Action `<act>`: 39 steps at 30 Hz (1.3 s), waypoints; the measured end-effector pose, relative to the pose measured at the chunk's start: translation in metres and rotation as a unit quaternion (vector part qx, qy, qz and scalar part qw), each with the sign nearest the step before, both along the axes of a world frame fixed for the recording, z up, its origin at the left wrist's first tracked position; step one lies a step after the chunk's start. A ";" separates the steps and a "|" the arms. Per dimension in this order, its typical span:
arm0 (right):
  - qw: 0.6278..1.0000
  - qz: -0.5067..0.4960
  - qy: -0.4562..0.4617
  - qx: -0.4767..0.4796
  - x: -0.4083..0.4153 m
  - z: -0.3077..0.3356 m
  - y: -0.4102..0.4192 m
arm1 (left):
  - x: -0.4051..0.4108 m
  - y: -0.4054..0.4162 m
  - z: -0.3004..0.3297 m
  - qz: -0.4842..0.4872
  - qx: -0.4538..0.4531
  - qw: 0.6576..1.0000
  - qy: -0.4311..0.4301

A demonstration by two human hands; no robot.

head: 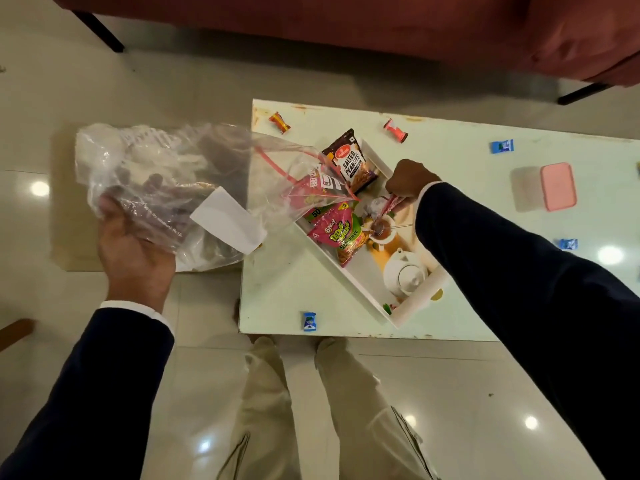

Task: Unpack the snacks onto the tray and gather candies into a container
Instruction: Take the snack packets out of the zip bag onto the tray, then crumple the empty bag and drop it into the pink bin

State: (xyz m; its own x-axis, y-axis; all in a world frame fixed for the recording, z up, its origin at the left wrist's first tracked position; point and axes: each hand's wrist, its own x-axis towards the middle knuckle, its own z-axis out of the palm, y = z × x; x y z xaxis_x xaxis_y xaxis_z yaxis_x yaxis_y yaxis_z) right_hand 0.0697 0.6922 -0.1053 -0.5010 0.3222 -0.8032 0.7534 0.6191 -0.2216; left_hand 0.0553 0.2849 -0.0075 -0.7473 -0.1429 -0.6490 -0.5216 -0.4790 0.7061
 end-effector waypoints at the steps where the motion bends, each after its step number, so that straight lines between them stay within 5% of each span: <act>1: 0.999 -0.028 0.001 -0.016 -0.004 0.000 -0.003 | 0.000 -0.002 -0.001 0.002 -0.005 1.000 0.004; 9: 0.948 -0.288 0.133 -0.026 0.011 0.013 -0.010 | 0.002 -0.007 -0.011 -0.002 0.003 0.999 0.053; 16: 0.906 -0.393 0.033 -0.153 0.069 -0.003 -0.067 | 0.000 -0.004 -0.012 0.006 -0.017 0.999 0.048; 21: 0.880 -0.443 0.081 -0.150 0.073 -0.022 -0.105 | -0.003 -0.003 -0.006 0.015 -0.023 0.999 0.024; 27: 0.940 -0.333 0.040 -0.062 0.066 -0.010 -0.104 | -0.001 -0.006 0.005 -0.008 0.004 1.000 0.023; 30: 0.955 -0.250 0.144 -0.061 0.063 0.025 -0.100 | 0.000 0.000 0.015 -0.026 0.020 0.998 0.055; 32: 0.909 -0.318 0.157 -0.219 0.067 0.052 -0.097 | 0.001 0.008 0.025 -0.035 0.042 0.995 0.082; 35: 0.777 -0.374 0.101 -0.495 0.082 0.077 -0.089 | 0.003 0.021 0.043 -0.061 0.051 0.993 0.084; 37: 0.721 -0.383 0.106 -0.568 0.093 0.092 -0.090 | 0.007 0.032 0.051 -0.106 0.052 0.990 0.080; 39: 0.711 -0.408 0.167 -0.549 0.099 0.103 -0.092 | 0.012 0.042 0.055 -0.142 0.026 0.986 0.081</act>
State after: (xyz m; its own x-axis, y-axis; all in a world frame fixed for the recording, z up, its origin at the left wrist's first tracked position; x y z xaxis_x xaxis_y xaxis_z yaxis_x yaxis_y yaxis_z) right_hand 0.1690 0.6005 -0.0020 -0.7283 -0.1137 -0.6757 0.5547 -0.6768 -0.4840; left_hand 0.0674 0.3264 0.0475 -0.8471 0.1172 -0.5183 -0.5218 -0.3681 0.7696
